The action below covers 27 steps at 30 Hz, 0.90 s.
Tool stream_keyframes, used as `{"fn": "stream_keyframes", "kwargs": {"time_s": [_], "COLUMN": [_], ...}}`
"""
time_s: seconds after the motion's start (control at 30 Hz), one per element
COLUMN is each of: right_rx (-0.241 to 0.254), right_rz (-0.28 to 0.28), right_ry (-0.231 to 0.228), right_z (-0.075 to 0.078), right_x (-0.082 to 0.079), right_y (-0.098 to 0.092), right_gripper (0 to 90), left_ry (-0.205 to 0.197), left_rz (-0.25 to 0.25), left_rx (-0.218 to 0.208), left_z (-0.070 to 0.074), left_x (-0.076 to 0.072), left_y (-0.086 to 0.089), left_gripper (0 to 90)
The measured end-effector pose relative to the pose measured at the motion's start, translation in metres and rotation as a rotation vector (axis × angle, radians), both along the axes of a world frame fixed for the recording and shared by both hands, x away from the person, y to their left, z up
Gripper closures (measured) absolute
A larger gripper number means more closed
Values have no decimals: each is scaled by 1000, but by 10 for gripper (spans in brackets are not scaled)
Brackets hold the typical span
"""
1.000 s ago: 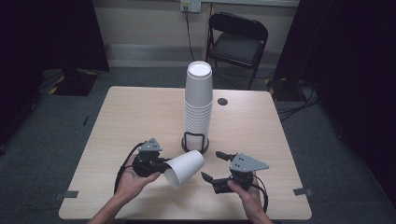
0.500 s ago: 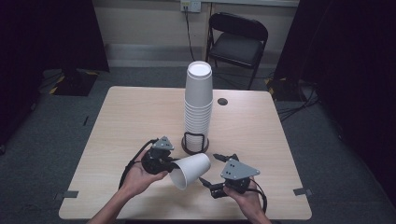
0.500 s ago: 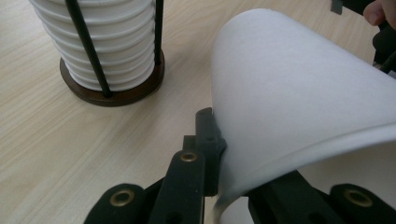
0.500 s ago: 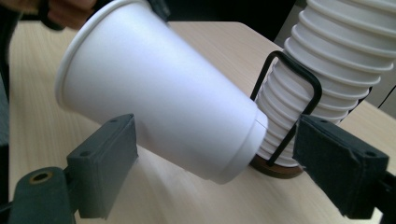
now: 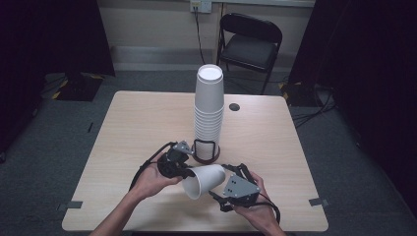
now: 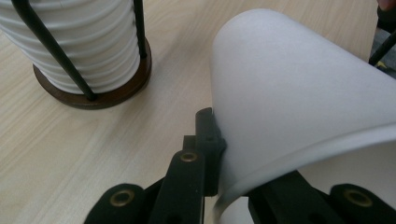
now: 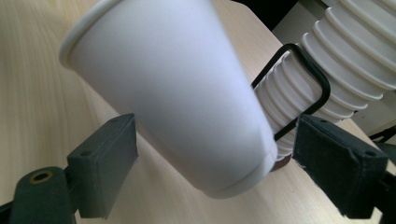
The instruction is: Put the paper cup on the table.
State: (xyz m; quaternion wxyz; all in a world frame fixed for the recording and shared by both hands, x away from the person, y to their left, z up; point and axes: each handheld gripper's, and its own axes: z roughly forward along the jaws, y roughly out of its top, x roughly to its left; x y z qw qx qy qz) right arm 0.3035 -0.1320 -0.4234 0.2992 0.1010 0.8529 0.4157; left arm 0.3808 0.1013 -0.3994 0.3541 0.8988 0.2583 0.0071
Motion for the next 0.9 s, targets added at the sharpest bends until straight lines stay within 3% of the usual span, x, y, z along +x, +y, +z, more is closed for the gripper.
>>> {"fn": "stream_keyframes", "kwargs": {"time_s": [0.13,0.67,0.77,0.9], "right_rx": [-28,-85,-72,-69], "right_rz": [14,30,47,56], "right_ry": [1,5,39,24], "right_z": [-3,-11,-12,-12], "right_x": [0,-5,-7,-8], "right_y": [4,21,25,30], "right_gripper": [131,76,75,74], "left_ry": [-1,45,65,58], "left_rz": [-16,-44,-57,-54], "left_rx": [22,36,22,15], "left_z": [1,-6,-8,-4], "left_x": [2,2,0,-3], "left_y": [-4,-12,-16,-20], "left_gripper": [864,868,873,875]}}
